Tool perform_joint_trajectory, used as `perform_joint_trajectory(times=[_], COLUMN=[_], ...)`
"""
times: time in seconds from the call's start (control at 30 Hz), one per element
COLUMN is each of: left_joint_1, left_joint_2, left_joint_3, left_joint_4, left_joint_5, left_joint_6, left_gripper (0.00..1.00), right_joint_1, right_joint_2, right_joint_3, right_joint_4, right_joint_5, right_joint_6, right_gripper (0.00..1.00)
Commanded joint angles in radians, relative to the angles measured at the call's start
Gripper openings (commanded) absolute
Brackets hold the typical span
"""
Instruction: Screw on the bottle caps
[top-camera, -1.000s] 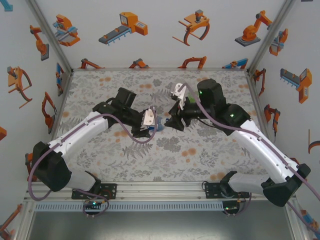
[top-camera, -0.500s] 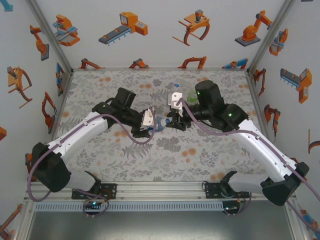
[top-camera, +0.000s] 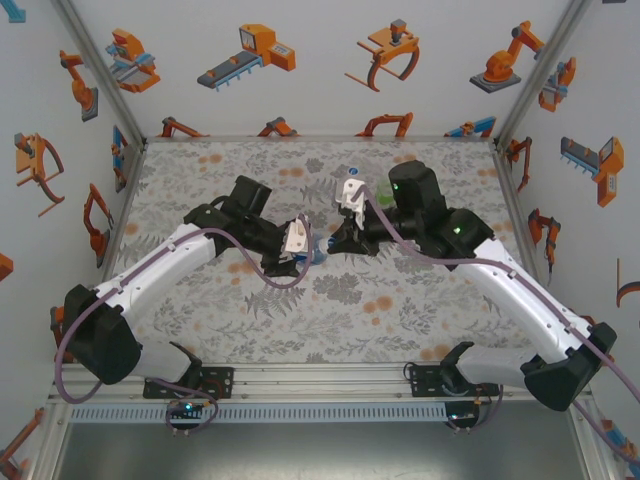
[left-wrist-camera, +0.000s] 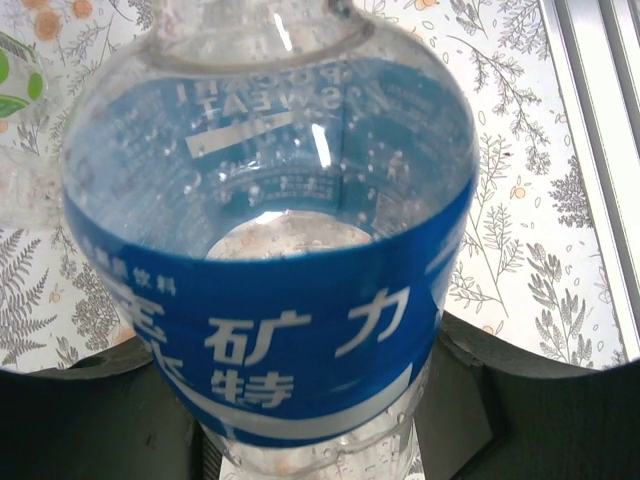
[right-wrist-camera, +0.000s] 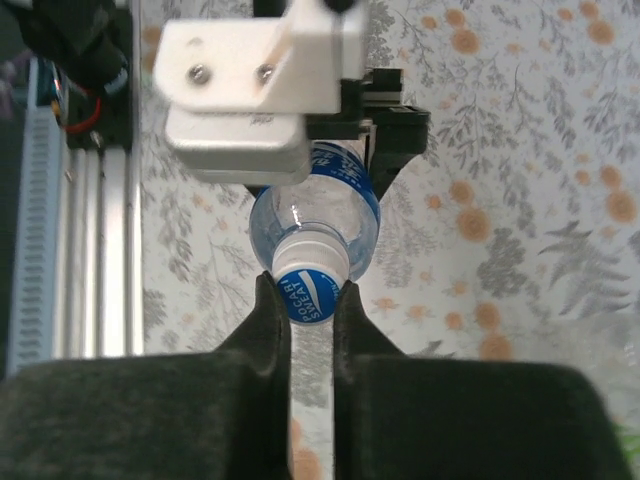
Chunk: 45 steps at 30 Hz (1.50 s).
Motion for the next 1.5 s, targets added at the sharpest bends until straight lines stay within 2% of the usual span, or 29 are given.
perform_joint_trajectory(times=[0.0, 0.1, 0.23, 0.33, 0.43, 0.5, 0.7, 0.8, 0.97, 1.17, 1.33, 1.47], left_joint_1=[-0.011, -0.011, -0.011, -0.011, -0.011, -0.011, -0.012, -0.012, -0.012, -0.012, -0.012, -0.013], left_joint_2=[-0.009, -0.007, -0.006, -0.004, -0.004, -0.005, -0.006, -0.006, -0.006, -0.006, -0.012, -0.014], left_joint_3=[0.027, 0.029, 0.031, 0.029, 0.03, 0.031, 0.031, 0.031, 0.032, 0.031, 0.031, 0.032], left_joint_4=[-0.004, -0.007, -0.007, -0.009, -0.008, -0.008, -0.009, -0.014, -0.018, -0.023, -0.023, -0.024], left_joint_5=[0.03, 0.017, 0.013, 0.011, 0.013, 0.014, 0.012, 0.005, 0.008, 0.009, 0.017, 0.019], left_joint_6=[0.014, 0.014, 0.012, 0.012, 0.011, 0.01, 0.011, 0.013, 0.019, 0.026, 0.029, 0.029], left_gripper=[0.0, 0.0, 0.0, 0.0, 0.0, 0.0, 0.0, 0.0, 0.0, 0.0, 0.0, 0.0], right_joint_1=[0.001, 0.001, 0.001, 0.001, -0.001, -0.006, -0.021, -0.021, -0.021, -0.021, -0.019, -0.019], right_joint_2=[0.0, 0.009, 0.009, -0.003, 0.004, 0.021, 0.001, -0.028, -0.056, -0.051, -0.056, -0.054], right_joint_3=[-0.034, -0.036, -0.036, -0.054, -0.042, -0.005, 0.038, 0.025, -0.021, -0.007, -0.036, -0.071], right_joint_4=[0.153, 0.149, 0.086, 0.082, 0.101, 0.063, 0.022, 0.085, 0.172, 0.111, 0.09, 0.115], right_joint_5=[0.181, 0.308, 0.399, 0.44, 0.42, 0.413, 0.405, 0.346, 0.15, -0.063, -0.116, -0.099], right_joint_6=[0.42, 0.758, 1.18, 1.36, 1.377, 1.333, 1.079, 0.863, 0.471, 0.09, -0.065, -0.078], right_gripper=[0.0, 0.0, 0.0, 0.0, 0.0, 0.0, 0.38, 0.44, 0.46, 0.49, 0.49, 0.49])
